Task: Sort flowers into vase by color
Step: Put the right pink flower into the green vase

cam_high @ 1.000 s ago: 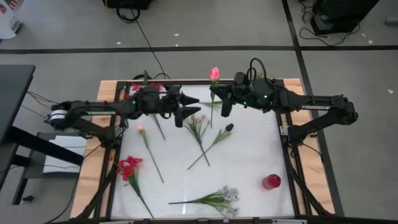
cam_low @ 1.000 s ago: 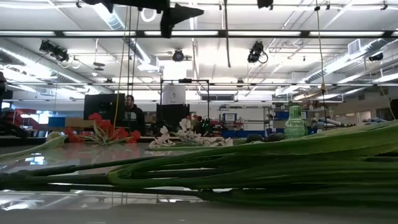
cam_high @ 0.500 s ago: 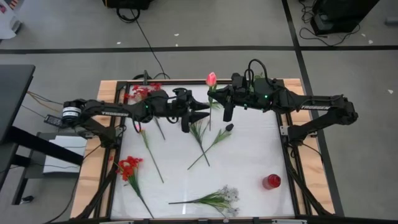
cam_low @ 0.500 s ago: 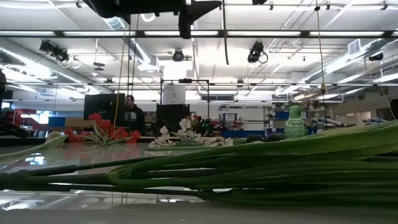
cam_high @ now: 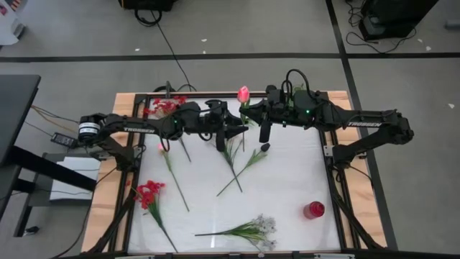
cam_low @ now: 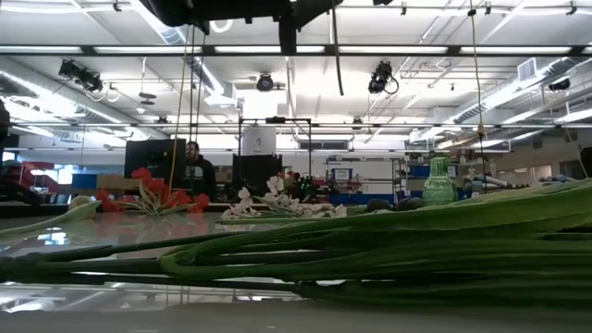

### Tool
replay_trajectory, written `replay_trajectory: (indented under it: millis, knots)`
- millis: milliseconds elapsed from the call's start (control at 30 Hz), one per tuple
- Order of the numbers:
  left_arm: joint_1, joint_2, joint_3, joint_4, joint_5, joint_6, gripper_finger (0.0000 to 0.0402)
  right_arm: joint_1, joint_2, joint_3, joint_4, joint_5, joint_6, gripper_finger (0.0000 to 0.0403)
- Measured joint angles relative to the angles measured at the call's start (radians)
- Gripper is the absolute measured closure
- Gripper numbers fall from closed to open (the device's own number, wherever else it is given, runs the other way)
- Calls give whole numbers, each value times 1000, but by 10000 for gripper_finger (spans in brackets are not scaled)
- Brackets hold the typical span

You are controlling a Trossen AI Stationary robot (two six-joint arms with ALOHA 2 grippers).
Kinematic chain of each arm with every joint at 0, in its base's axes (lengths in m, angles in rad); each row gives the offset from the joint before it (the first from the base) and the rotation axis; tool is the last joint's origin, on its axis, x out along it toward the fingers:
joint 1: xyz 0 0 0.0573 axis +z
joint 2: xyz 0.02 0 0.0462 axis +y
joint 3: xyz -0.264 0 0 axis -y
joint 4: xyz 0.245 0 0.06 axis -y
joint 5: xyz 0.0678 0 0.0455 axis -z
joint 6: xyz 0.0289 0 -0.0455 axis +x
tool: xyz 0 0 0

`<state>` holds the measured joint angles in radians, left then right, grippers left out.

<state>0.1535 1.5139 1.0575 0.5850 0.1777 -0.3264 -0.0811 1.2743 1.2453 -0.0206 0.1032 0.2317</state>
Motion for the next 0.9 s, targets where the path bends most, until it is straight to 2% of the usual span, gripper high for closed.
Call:
replay_trajectory:
  millis: [200,267,400,667,767,900]
  knots:
    - [0,-2,3,-25,1,59,372,0,0,0,5,-1,-2,383]
    - [0,-2,3,-32,1,83,390,0,0,0,4,-1,-8,375]
    - [0,-4,3,-54,1,137,390,0,-3,-1,-1,-3,-51,340]
    - [19,-11,12,-59,-19,136,391,0,-18,-1,-21,-2,-70,243]
    - [27,-11,41,-68,-20,135,391,0,-18,-1,-55,0,-49,223]
    - [30,-11,95,-131,-19,168,391,0,-17,-1,-61,1,-29,216]
